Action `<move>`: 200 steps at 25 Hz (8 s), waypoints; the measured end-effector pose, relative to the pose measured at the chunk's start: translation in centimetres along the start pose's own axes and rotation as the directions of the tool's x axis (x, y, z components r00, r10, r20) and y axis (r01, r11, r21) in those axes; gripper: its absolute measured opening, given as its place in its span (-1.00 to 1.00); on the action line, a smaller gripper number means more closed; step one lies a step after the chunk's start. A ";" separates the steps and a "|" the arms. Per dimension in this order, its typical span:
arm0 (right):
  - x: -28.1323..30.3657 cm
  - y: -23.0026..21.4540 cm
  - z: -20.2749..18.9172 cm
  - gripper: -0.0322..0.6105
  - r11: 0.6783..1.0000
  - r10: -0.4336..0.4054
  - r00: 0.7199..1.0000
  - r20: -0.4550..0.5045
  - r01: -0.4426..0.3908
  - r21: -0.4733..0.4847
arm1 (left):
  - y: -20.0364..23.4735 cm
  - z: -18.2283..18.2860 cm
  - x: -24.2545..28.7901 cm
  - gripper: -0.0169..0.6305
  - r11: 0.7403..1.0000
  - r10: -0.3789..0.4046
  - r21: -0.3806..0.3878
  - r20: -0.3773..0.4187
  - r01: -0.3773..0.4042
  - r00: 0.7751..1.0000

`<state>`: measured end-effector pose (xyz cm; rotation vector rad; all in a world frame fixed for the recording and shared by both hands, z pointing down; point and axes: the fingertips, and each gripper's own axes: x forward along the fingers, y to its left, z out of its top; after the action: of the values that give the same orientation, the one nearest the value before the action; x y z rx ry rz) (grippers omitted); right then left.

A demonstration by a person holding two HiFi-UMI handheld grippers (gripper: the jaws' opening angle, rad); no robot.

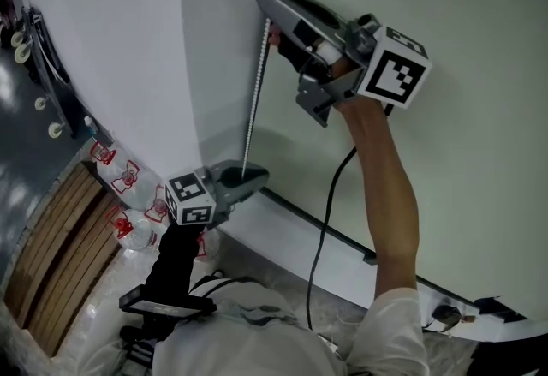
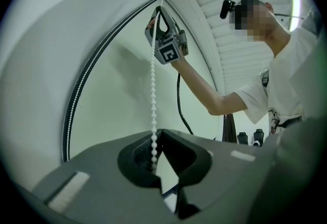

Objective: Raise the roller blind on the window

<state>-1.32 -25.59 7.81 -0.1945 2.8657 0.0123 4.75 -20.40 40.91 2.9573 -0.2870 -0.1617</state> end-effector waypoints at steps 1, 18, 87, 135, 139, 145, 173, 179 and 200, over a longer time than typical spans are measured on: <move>0.0 0.2 -0.4 -0.85 1.000 0.001 1.000 -0.010 -0.001 -0.004 | 0.0 0.0 0.0 -0.95 1.000 -0.001 -0.001 0.000 0.001 1.000; -2.6 1.4 -10.8 -0.85 0.994 -0.019 0.994 -0.104 0.029 0.103 | -0.1 0.6 0.0 -0.95 1.000 -0.012 0.009 0.011 0.011 1.000; -1.5 0.8 -4.8 -0.88 0.999 0.011 0.998 -0.059 -0.008 0.045 | 0.2 0.7 -0.1 -0.95 1.000 -0.007 0.000 0.004 0.007 1.000; 0.4 -0.5 1.2 -0.58 0.997 0.033 0.999 -0.006 -0.033 -0.066 | 0.4 2.1 -0.2 -0.95 1.000 -0.010 0.029 0.030 0.009 1.000; 0.9 -0.1 3.2 -0.87 0.997 0.044 0.999 0.008 -0.044 -0.068 | 0.5 1.9 -0.4 -0.95 1.000 -0.004 0.029 0.025 0.004 1.000; 1.1 0.8 2.4 -0.88 0.997 0.074 0.997 -0.025 -0.075 -0.013 | 0.2 1.6 -0.3 -0.95 1.000 -0.011 0.015 0.026 0.010 1.000; -3.9 2.1 -16.2 -0.89 0.981 0.037 0.974 -0.222 0.007 0.194 | -0.2 2.0 0.1 -0.95 0.999 -0.032 0.021 0.029 0.031 0.999; -5.1 2.5 -21.0 -0.89 0.966 0.038 0.962 -0.271 0.034 0.255 | 0.0 1.8 -0.2 -0.95 1.000 -0.025 0.012 0.026 0.025 0.999; -1.7 -0.1 -4.4 -0.44 0.996 0.071 0.996 -0.048 -0.069 0.048 | 0.2 1.6 -0.3 -0.95 1.000 -0.021 -0.001 0.032 0.021 0.999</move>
<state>-0.87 -25.63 12.54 -0.0861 2.9181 -0.0463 4.23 -20.74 39.40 2.9596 -0.2595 -0.2126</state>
